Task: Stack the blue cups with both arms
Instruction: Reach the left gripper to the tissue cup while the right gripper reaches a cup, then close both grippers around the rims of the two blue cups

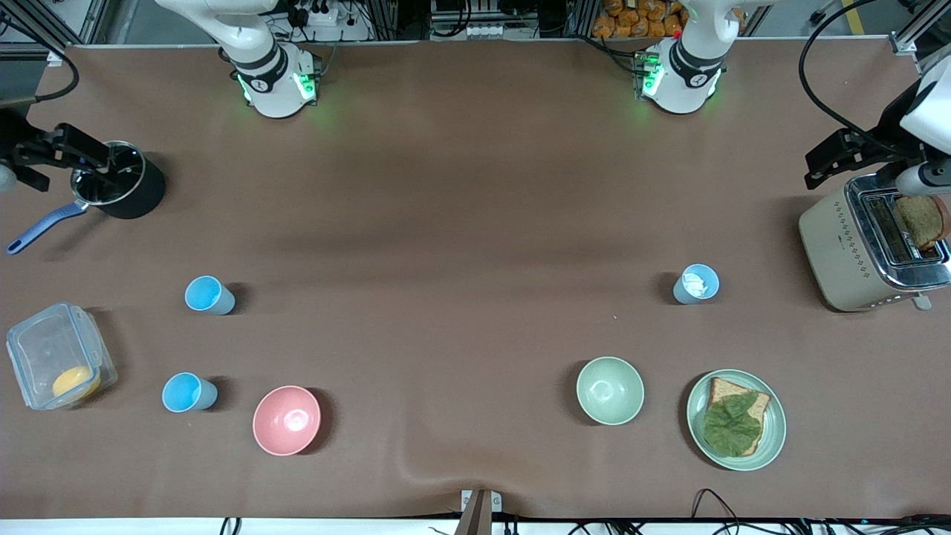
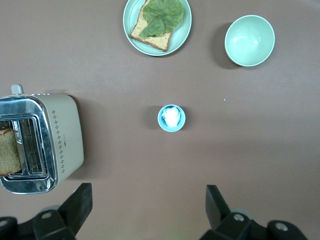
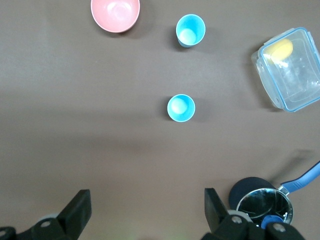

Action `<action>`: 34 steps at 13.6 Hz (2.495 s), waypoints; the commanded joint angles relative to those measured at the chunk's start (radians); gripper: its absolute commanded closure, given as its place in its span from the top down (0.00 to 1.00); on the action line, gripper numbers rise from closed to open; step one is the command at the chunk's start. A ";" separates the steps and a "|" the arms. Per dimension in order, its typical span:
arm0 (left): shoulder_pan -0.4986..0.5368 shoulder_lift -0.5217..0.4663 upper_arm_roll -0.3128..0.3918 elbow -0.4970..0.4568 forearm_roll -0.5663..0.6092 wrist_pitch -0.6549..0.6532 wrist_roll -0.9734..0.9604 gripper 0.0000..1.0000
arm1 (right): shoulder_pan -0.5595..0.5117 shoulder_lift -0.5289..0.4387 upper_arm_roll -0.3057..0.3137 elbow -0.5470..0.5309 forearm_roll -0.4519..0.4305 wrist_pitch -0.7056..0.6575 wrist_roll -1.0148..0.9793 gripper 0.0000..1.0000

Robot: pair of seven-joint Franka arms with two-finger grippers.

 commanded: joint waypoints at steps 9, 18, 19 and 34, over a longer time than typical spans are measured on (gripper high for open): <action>0.001 0.162 0.010 -0.245 -0.030 0.232 0.014 1.00 | -0.057 0.091 0.009 -0.001 -0.003 -0.032 -0.008 1.00; 0.029 0.346 0.010 -0.525 -0.010 0.713 0.024 1.00 | -0.188 0.269 0.006 -0.340 -0.072 0.521 -0.002 1.00; 0.046 0.367 0.010 -0.525 -0.010 0.733 0.029 1.00 | -0.198 0.278 0.006 -0.372 -0.072 0.570 -0.002 1.00; 0.043 0.345 -0.100 -0.505 -0.032 0.718 -0.026 0.00 | -0.166 0.447 0.007 -0.507 -0.070 0.907 0.001 1.00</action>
